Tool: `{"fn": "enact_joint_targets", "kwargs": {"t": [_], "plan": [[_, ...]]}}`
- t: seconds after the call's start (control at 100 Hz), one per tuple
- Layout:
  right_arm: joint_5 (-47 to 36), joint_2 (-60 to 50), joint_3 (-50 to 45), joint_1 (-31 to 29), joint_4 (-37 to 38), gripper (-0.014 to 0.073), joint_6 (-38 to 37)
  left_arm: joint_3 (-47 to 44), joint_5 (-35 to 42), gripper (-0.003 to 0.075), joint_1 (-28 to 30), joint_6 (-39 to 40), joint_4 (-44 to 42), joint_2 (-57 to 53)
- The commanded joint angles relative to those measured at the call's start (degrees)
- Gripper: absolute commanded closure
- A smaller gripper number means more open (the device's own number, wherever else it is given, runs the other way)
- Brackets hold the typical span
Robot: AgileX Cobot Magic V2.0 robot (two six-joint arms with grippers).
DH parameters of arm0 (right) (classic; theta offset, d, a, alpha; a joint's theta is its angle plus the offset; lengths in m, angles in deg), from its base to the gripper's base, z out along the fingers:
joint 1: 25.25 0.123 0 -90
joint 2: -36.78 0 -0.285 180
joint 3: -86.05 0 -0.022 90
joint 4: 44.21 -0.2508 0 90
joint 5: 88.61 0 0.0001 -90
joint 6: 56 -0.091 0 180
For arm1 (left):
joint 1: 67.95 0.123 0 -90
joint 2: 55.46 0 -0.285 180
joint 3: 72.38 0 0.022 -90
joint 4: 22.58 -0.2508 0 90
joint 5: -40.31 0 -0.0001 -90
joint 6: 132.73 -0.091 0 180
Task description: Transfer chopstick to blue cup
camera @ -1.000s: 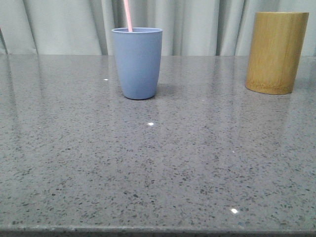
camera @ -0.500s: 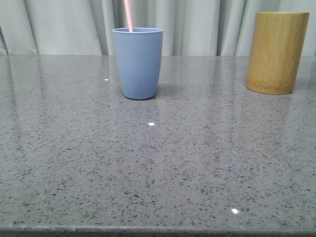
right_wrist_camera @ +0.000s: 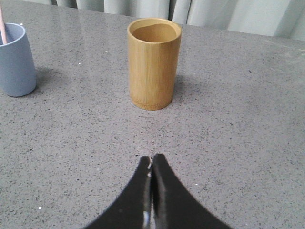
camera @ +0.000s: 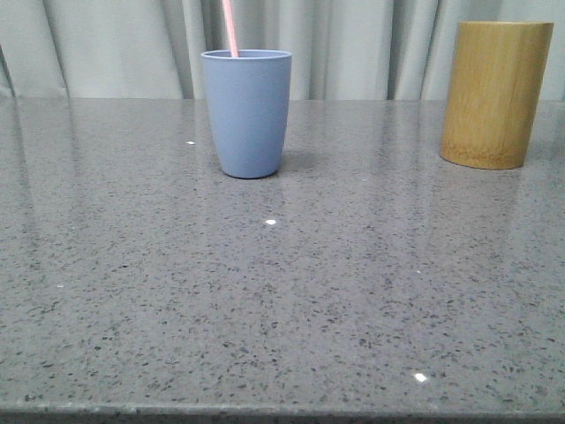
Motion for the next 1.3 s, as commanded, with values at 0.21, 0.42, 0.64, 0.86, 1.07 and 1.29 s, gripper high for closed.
{"fn": "enact_joint_targets", "kwargs": {"t": [0.21, 0.42, 0.64, 0.86, 1.07, 1.29], "plan": [[-4.32, 0.42, 1.39, -0.32, 0.81, 0.0661, 0.42, -2.13, 7.07, 0.0739, 0.19, 0.11, -0.28, -1.95], [-4.32, 0.42, 1.39, -0.32, 0.81, 0.0661, 0.42, -2.88, 7.38, 0.0739, 0.19, 0.11, -0.52, -1.95], [-4.32, 0.42, 1.39, -0.32, 0.81, 0.0661, 0.42, -2.88, 7.38, 0.0739, 0.19, 0.11, -0.52, -1.95], [-4.32, 0.42, 1.39, -0.32, 0.81, 0.0661, 0.42, -2.88, 7.38, 0.0739, 0.19, 0.11, -0.52, -1.95], [-4.32, 0.42, 1.39, -0.32, 0.81, 0.0661, 0.42, -2.88, 7.38, 0.0739, 0.19, 0.11, -0.52, -1.95], [-4.55, 0.42, 1.02, -0.32, 1.15, 0.0661, 0.42, -2.88, 7.38, 0.0739, 0.19, 0.11, -0.52, -1.95]]}}
